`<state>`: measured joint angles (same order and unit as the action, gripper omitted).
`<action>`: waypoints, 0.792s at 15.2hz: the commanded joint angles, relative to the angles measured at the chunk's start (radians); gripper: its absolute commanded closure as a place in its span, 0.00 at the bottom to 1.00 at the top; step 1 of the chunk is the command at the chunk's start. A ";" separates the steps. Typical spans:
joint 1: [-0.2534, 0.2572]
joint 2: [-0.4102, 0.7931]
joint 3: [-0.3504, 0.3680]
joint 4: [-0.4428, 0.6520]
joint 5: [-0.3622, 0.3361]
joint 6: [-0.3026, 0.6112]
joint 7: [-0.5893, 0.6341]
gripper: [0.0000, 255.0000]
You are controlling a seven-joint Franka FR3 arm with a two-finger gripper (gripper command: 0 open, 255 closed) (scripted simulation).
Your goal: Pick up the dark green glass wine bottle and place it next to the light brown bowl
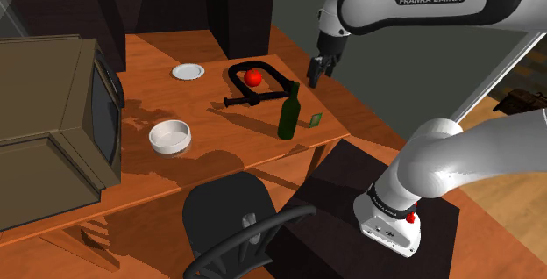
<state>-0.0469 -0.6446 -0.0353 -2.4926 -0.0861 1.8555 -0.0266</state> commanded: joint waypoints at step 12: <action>-0.052 0.438 -0.146 0.101 -0.005 0.416 -0.138 0.00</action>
<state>-0.0963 -0.2373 -0.1720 -2.4046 -0.0966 2.2469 -0.1524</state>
